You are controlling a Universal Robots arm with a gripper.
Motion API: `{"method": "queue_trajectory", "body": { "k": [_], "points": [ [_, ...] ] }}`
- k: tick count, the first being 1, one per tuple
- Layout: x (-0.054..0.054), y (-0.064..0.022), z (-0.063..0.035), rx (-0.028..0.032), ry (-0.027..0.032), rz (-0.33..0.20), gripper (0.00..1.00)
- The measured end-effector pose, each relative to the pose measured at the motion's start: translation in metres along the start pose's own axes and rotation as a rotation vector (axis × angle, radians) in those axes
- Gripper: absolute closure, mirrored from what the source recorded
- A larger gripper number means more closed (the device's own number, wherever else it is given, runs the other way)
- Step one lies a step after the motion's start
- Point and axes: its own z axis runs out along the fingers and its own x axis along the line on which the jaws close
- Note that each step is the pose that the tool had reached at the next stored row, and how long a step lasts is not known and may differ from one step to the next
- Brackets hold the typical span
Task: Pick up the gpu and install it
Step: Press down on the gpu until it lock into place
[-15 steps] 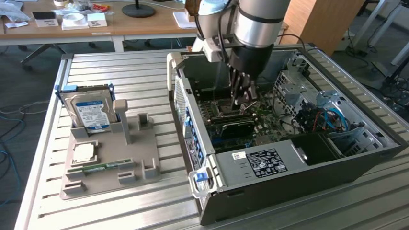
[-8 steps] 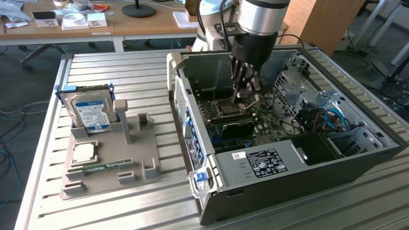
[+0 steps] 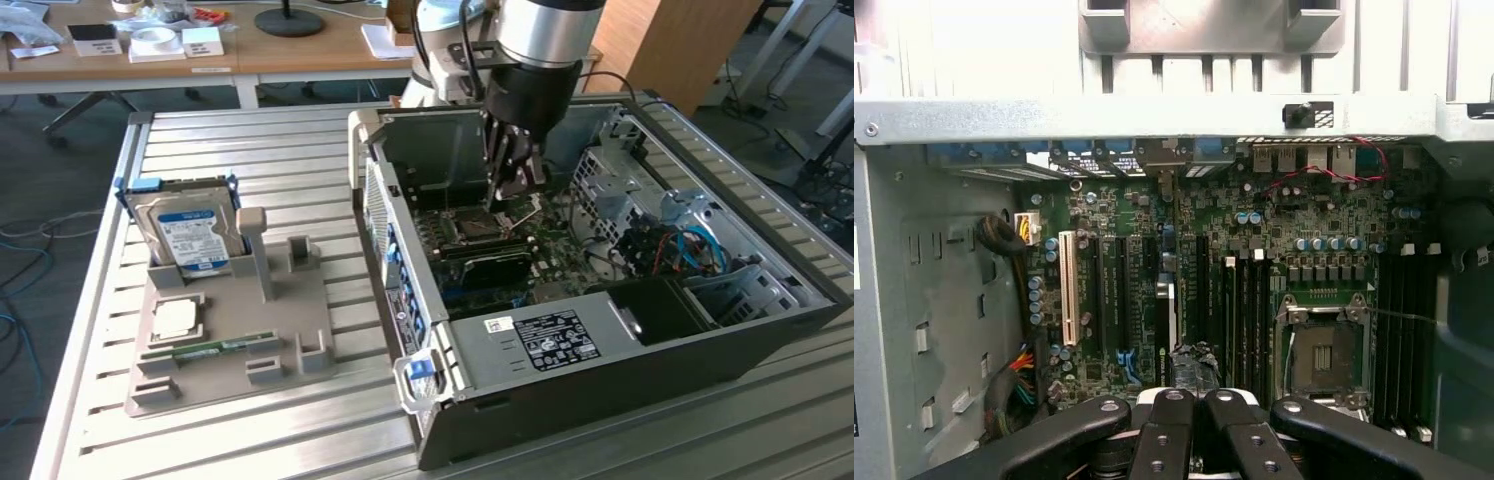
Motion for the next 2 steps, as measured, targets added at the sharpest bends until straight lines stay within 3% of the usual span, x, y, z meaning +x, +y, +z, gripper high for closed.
{"method": "queue_trajectory", "body": {
  "k": [2],
  "points": [
    [0.0000, 0.0000, 0.0000, 0.0000, 0.0000, 0.000, 0.89]
  ]
}}
